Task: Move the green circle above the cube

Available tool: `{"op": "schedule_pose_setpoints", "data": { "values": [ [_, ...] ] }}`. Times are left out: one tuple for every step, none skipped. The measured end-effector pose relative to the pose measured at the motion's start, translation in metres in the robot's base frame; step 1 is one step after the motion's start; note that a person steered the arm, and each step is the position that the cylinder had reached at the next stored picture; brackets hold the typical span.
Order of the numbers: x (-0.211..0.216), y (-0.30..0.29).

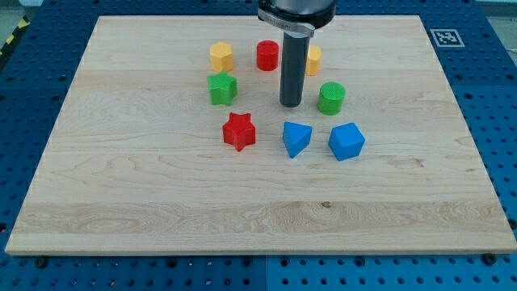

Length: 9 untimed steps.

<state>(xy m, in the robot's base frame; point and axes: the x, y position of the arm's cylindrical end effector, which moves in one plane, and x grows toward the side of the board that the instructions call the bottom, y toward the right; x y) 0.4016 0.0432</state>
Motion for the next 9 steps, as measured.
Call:
{"op": "schedule_pose_setpoints", "data": {
  "values": [
    [0.000,0.001],
    [0.000,0.012],
    [0.000,0.012],
    [0.000,0.013],
    [0.000,0.022],
    [0.000,0.039],
    [0.000,0.053],
    [-0.001,0.052],
    [-0.021,0.034]
  ]
}}
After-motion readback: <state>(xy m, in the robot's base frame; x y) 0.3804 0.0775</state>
